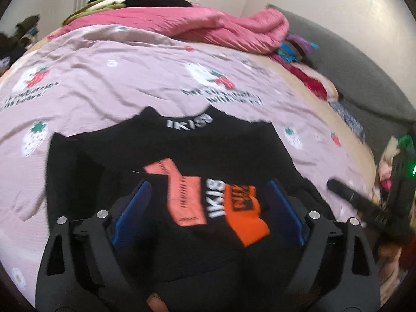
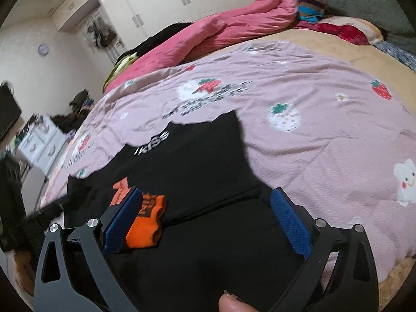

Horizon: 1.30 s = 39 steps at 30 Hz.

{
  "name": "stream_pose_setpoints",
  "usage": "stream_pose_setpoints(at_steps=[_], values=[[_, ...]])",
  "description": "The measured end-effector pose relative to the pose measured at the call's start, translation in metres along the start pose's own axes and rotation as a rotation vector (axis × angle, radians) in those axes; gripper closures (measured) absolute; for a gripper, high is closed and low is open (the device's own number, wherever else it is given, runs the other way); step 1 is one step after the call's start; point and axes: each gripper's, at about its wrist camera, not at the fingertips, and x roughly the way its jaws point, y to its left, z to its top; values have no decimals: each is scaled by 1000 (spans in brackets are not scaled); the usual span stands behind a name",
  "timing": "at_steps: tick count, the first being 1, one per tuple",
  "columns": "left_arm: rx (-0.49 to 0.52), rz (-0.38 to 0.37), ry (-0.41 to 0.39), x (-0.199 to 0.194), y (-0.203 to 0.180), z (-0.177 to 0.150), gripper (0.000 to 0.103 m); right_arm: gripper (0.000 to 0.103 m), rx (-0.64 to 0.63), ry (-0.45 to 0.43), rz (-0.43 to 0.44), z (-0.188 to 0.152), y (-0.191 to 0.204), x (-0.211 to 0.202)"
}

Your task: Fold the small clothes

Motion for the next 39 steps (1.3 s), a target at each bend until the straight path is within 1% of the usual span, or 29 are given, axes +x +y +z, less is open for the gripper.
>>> stream_pose_setpoints(at_steps=[1,2,5,6,7,8,10,14,18,19,21,22,23,25,26,27,29,32,33,37,39], values=[[-18,0,-3,-2,7,2,12,4,-19,10,7,-2,6,5],[-37,10,-13,-5,15,4,9,5,-45,27,13,-3,16,12],[-71,49,-37,-13,32,8,9,5,-113,63,38,-9,39,31],[-83,67,-48,-17,39,9,9,10,-130,76,46,-10,46,37],[-88,79,-53,-19,43,10,9,18,-145,95,49,-11,52,45],[-98,99,-58,-22,50,11,9,20,-157,117,46,-13,59,53],[-106,124,-59,-24,58,11,9,20,-169,137,57,-15,66,64],[-134,172,-62,-29,76,11,9,22,-180,170,48,-18,75,83],[-158,201,-66,-35,89,9,9,30,-169,185,36,-18,76,96],[-165,204,-66,-37,92,9,9,36,-162,190,36,-19,74,98],[-175,213,-71,-40,97,9,9,44,-148,185,39,-20,73,102],[-179,219,-74,-41,99,9,9,53,-141,179,48,-20,73,102],[-182,226,-78,-43,101,9,9,57,-136,171,48,-19,74,102],[-194,230,-88,-47,105,10,9,77,-148,165,53,-19,77,103],[-200,229,-91,-49,106,10,9,81,-161,163,58,-19,80,103],[-208,226,-95,-51,109,10,9,93,-181,162,70,-18,84,103],[-212,231,-100,-53,112,10,9,94,-205,152,84,-16,90,99],[-214,244,-108,-57,116,11,9,94,-243,109,117,-8,102,87],[-216,244,-111,-59,116,10,9,94,-266,87,128,-3,108,81],[-234,243,-116,-62,122,10,9,94,-318,47,178,16,125,64],[-240,247,-117,-63,124,10,9,94,-351,20,190,27,134,55]])
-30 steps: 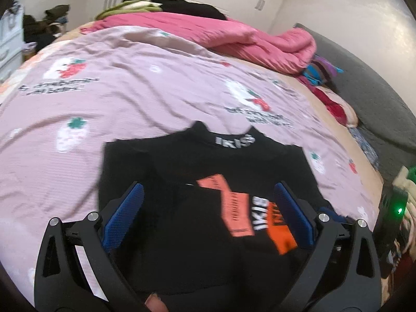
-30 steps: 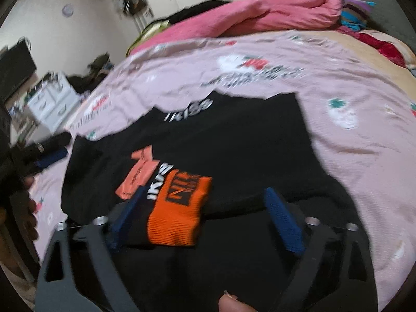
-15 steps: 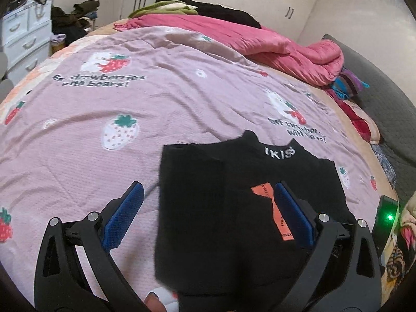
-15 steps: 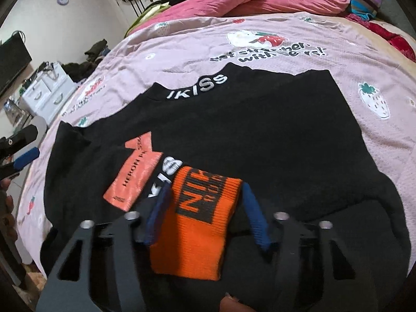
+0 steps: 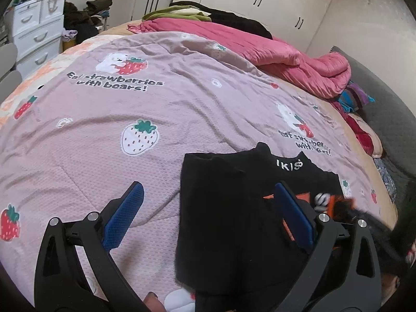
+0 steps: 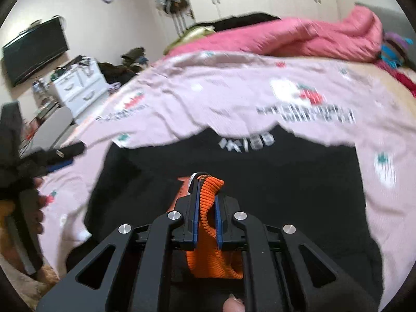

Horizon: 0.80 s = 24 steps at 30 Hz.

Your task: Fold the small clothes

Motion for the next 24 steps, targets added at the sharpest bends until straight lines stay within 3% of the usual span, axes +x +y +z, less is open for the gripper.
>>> stream_pose_setpoints(at_steps=[10,24], values=[[-28,6,-9,-2,11,3,9,95,-80,-107,-83,45,-9,-35],[52,13,32,13,-13,-10,9,95,9,-77,-153,23,-60,-37]])
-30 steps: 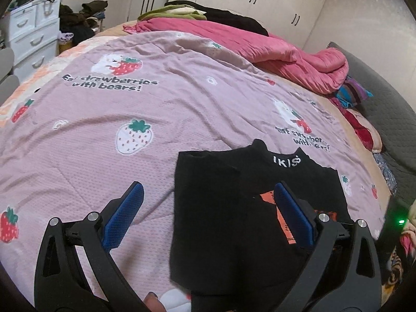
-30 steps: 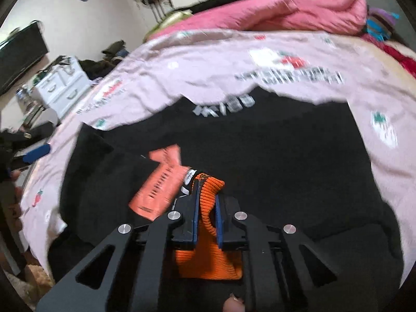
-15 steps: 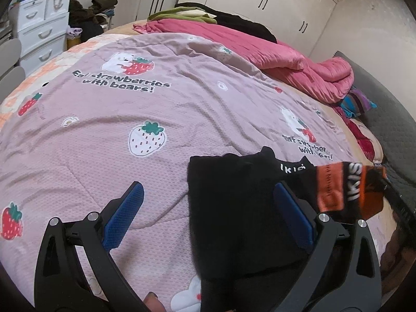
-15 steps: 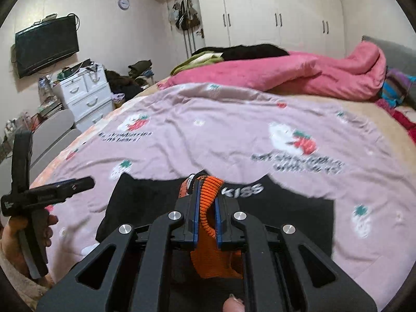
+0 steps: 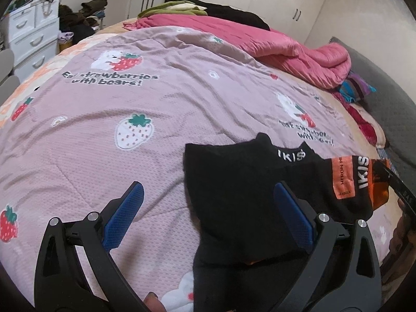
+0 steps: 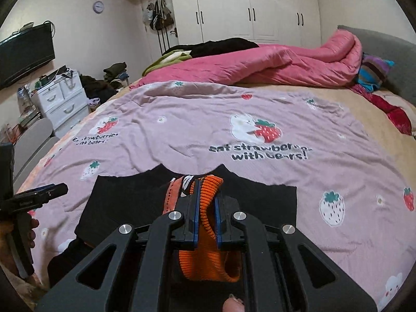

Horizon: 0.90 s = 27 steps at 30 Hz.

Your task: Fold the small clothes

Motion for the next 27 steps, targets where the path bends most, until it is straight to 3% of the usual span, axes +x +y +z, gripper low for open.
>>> stream_pose_setpoints(at_steps=[12,27], values=[[158,20,22,22,-51,-24,9,95,27,46,-26,-17,-17,9],[174,-1,57,32,-60,-32,9,90,70,71,-40,-28,-27,13]])
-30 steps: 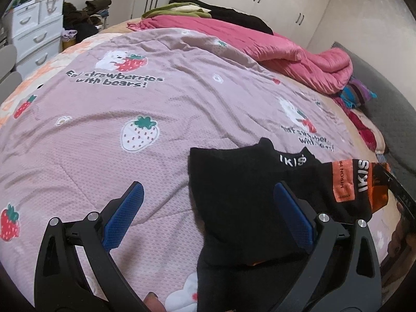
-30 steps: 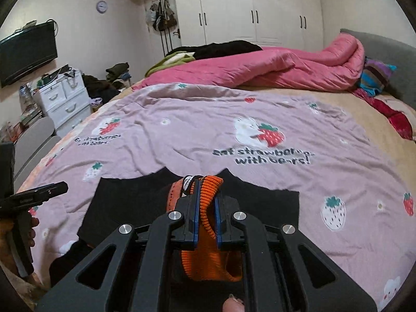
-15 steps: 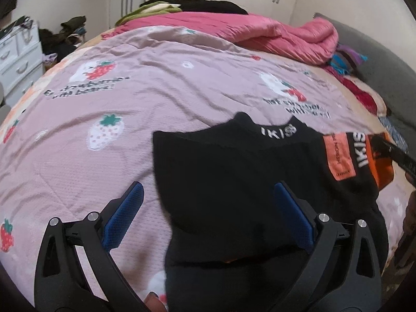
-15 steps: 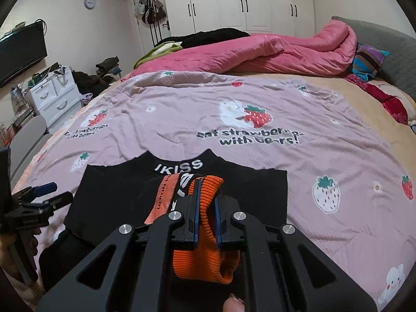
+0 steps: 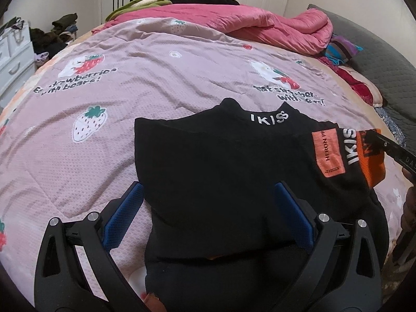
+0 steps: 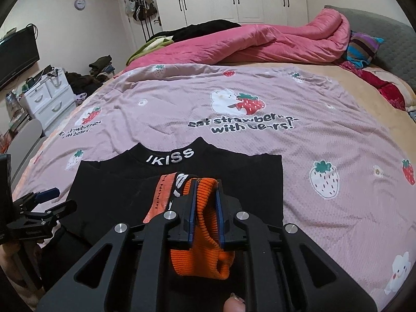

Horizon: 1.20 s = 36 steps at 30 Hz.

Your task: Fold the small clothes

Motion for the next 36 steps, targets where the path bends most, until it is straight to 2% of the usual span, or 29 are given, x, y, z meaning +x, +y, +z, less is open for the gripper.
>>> stream_pose_setpoints(at_steps=[4,8,10,14,18,20,22,24,27,36], values=[[3,-4,-1,1,-2,0,9,89,-2,-25,-28,1,-2,-5],[13,-15,5,3,-6,-2,9,89,-6,-16,-15,0,-2,-5],[30,-14,11,4,-10,-3,9,81,-20,-6,-7,-2,1,-3],[58,-21,14,5,-17,-5,19,76,-44,20,22,-10,9,2],[72,-43,38,8,-22,-7,38,70,-66,47,52,-18,18,8],[84,-52,65,12,-23,-9,46,70,-86,59,59,-22,25,10],[92,-52,97,17,-24,-12,49,68,-99,71,69,-24,31,13],[105,-35,132,23,-24,-16,49,66,-107,76,86,-25,36,16],[82,-50,162,29,-18,-22,49,63,-122,89,107,-27,45,19],[64,-76,153,26,-13,-27,49,58,-159,123,142,-29,64,31]])
